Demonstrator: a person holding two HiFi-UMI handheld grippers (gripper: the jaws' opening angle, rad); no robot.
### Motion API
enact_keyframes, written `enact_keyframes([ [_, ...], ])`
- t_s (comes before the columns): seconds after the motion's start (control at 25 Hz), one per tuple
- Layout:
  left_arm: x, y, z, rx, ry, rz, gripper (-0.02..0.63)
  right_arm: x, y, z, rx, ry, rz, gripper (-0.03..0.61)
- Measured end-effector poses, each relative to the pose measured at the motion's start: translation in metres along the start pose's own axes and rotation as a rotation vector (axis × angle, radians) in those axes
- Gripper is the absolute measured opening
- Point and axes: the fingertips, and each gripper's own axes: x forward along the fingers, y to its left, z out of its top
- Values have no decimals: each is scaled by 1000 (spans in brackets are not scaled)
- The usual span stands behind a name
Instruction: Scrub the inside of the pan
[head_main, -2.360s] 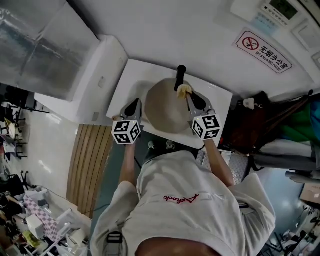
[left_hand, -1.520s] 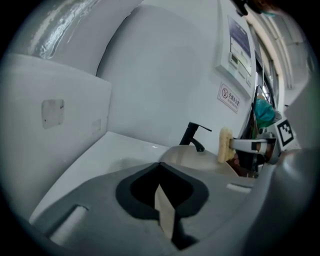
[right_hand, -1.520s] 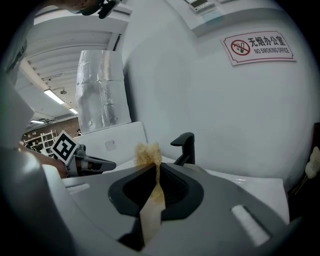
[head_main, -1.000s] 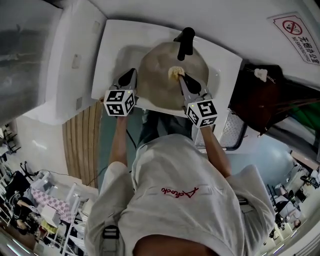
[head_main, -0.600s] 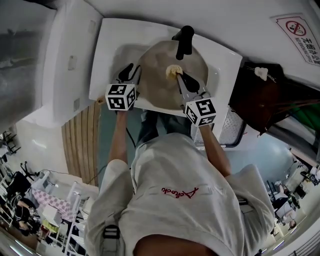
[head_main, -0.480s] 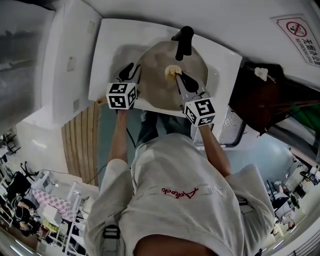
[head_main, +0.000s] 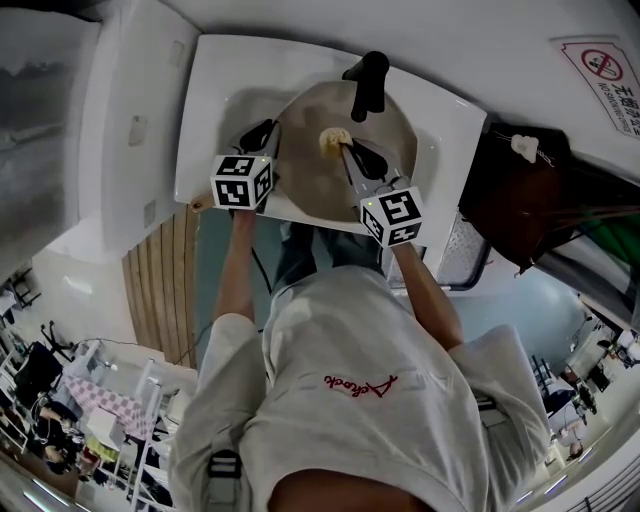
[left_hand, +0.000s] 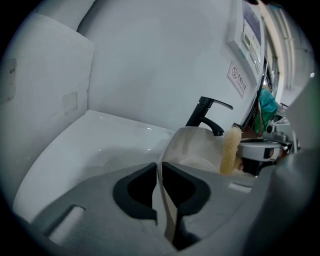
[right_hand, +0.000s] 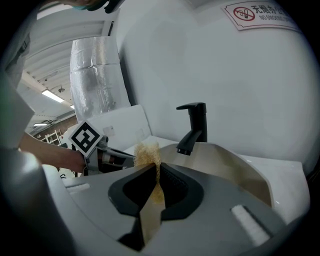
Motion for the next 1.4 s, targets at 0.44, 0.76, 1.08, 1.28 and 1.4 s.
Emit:
enact_keyframes([
  [0.44,1,-1,-1,-19,10,-9,28,48,-11,-21,-42,64,-42,29],
  [0.76,2,0,0,-22,10,-12,28,78,-18,-26,-67,88,-80,29],
  [1.08,2,0,0,-28,13,-17,28,94,-32,-30,-84,108,-131,29],
  [1.28,1,-1,0,-33,12,-23,28,97,-39,-32,-79,117,-151,29],
  [1.4,2,-1,0,-33,12,-23,28,104,-33,-33,-88,124,-125,29],
])
